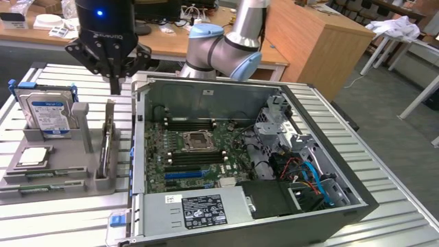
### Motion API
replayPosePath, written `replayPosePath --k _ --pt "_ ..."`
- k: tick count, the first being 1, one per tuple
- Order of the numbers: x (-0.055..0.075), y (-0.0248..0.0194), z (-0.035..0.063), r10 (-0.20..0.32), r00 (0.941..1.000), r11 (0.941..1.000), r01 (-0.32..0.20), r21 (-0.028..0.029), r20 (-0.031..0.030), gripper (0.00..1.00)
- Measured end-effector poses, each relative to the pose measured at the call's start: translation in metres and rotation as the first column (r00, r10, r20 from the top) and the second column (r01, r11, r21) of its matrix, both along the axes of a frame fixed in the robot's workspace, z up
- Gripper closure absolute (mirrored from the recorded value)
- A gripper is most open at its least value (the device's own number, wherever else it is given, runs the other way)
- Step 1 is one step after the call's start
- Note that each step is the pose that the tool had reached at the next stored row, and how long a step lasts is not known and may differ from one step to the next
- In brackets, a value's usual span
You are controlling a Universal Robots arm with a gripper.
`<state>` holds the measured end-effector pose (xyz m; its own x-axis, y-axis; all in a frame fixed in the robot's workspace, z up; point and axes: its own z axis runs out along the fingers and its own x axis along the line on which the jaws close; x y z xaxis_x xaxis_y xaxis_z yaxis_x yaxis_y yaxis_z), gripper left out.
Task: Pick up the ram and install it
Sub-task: 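Reach for the ram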
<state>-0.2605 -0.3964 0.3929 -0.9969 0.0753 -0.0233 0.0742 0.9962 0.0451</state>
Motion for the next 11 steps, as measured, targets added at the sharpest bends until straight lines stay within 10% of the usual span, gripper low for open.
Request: replayPosePath --k 11 --pt "-0.026 0.0001 -0.0001 0.0 1.0 1.0 0.0 0.0 -0.0001 0.89"
